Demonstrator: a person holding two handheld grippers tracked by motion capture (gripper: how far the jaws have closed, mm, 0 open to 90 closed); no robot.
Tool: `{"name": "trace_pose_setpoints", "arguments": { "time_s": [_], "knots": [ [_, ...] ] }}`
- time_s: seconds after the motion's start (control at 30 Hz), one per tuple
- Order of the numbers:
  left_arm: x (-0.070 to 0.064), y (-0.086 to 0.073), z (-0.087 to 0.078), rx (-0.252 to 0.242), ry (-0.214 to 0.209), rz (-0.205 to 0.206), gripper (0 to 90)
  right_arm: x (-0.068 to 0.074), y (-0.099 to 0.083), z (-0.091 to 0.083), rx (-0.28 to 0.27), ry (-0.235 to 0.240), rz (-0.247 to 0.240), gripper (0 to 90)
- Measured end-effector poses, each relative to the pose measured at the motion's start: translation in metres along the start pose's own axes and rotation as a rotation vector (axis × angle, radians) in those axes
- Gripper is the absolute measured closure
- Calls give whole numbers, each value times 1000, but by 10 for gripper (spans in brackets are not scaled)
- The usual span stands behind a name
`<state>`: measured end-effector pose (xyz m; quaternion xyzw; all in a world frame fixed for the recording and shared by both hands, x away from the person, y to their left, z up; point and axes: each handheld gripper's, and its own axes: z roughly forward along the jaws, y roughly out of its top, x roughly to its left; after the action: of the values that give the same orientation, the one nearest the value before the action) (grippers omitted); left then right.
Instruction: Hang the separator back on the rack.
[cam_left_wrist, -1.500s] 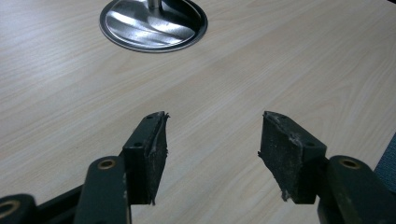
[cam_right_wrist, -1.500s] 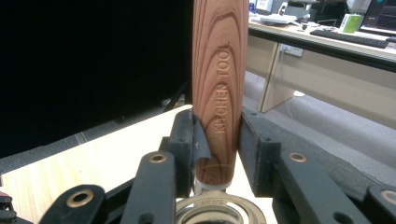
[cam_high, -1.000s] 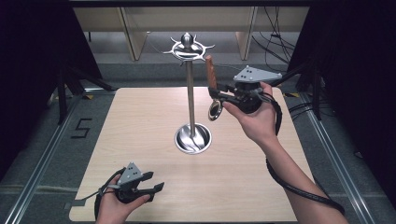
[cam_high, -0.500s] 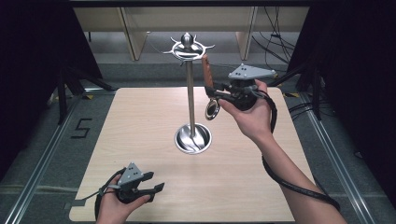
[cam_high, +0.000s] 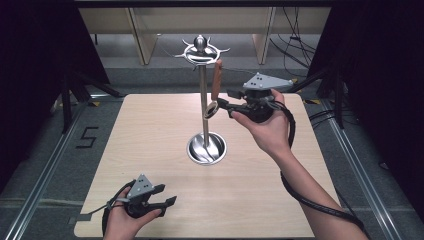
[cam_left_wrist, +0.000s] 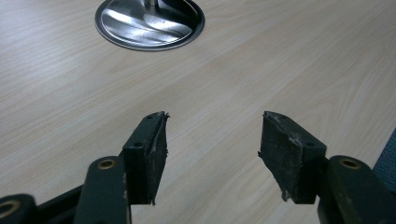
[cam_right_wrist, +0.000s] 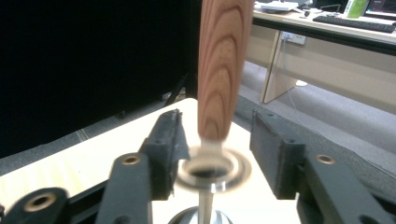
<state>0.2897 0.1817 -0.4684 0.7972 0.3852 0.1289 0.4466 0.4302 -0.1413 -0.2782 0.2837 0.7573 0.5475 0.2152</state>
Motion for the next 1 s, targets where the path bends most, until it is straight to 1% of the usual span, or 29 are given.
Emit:
{"name": "trace_pose_setpoints", "arguments": {
  "time_s": [0.07,0.1,0.13,0.17,0.2,0.23,0.27,0.3,0.33,0.37,0.4,0.43,0.47,0.5,0.53,0.57,0.6,0.63,0.67,0.7,0.73,0.77,0.8,0.83,0.87,0.9,0.93,0.97,1.0],
  "knots": [
    [-1,0,0,1,3,-1,405,0,-2,-3,6,-4,6,485],
    [0,1,-1,6,3,15,405,-2,-5,-9,21,5,-12,462],
    [2,1,-1,22,2,31,406,-2,-8,-13,25,-1,-20,454],
    [2,1,-1,22,2,31,406,-3,-12,-17,25,-8,-29,452],
    [2,1,-1,27,6,27,406,-3,-15,-21,27,7,-24,452],
    [2,1,-1,26,11,25,406,-4,-18,-26,36,-2,-38,453],
    [2,1,-1,26,11,25,405,-4,-18,-26,36,-2,-38,453],
    [2,0,-1,27,11,25,405,-5,-22,-30,34,-3,-36,456],
    [2,1,-1,26,9,27,406,-9,-29,-40,40,-6,-38,459],
    [2,1,-1,25,10,28,405,-9,-33,-45,40,-14,-28,460],
    [2,1,-1,25,10,28,406,-11,-37,-50,49,-14,-31,462],
    [2,1,-1,25,13,27,406,-12,-41,-54,45,-17,-33,464],
    [2,1,-1,25,16,23,405,-14,-44,-58,46,-22,-44,464],
    [2,1,-1,27,13,25,405,-14,-44,-58,46,-22,-44,464],
    [0,-1,1,14,17,-7,405,-17,-51,-67,52,-35,-40,462],
    [0,-1,1,14,17,-7,406,-17,-51,-67,52,-35,-40,462],
    [1,-1,1,19,16,-1,406,-18,-57,-73,52,-34,-28,459],
    [1,-1,1,21,20,1,405,-19,-60,-77,60,-37,-15,456],
    [0,-1,1,17,16,-6,406,-20,-62,-80,64,-45,-14,455],
    [0,-1,1,17,16,-6,406,-21,-65,-83,53,-60,-12,453],
    [1,0,1,17,18,10,405,-23,-67,-86,58,-61,-25,450],
    [1,0,1,16,19,8,406,-25,-69,-88,57,-62,-26,447],
    [1,0,1,16,21,8,405,-27,-71,-91,59,-59,-40,444],
    [1,-1,1,15,19,9,405,-28,-73,-94,68,-79,-27,441],
    [1,-1,0,18,20,11,406,-28,-76,-96,70,-76,-13,439],
    [0,-1,1,16,20,-5,405,-29,-79,-99,72,-87,-11,437],
    [1,-1,0,23,18,19,405,-31,-82,-100,70,-84,-10,436],
    [1,-1,0,28,18,21,405,-31,-85,-103,74,-94,5,435],
    [1,-1,1,24,28,20,405,-32,-89,-106,91,-90,12,434]
  ]
}}
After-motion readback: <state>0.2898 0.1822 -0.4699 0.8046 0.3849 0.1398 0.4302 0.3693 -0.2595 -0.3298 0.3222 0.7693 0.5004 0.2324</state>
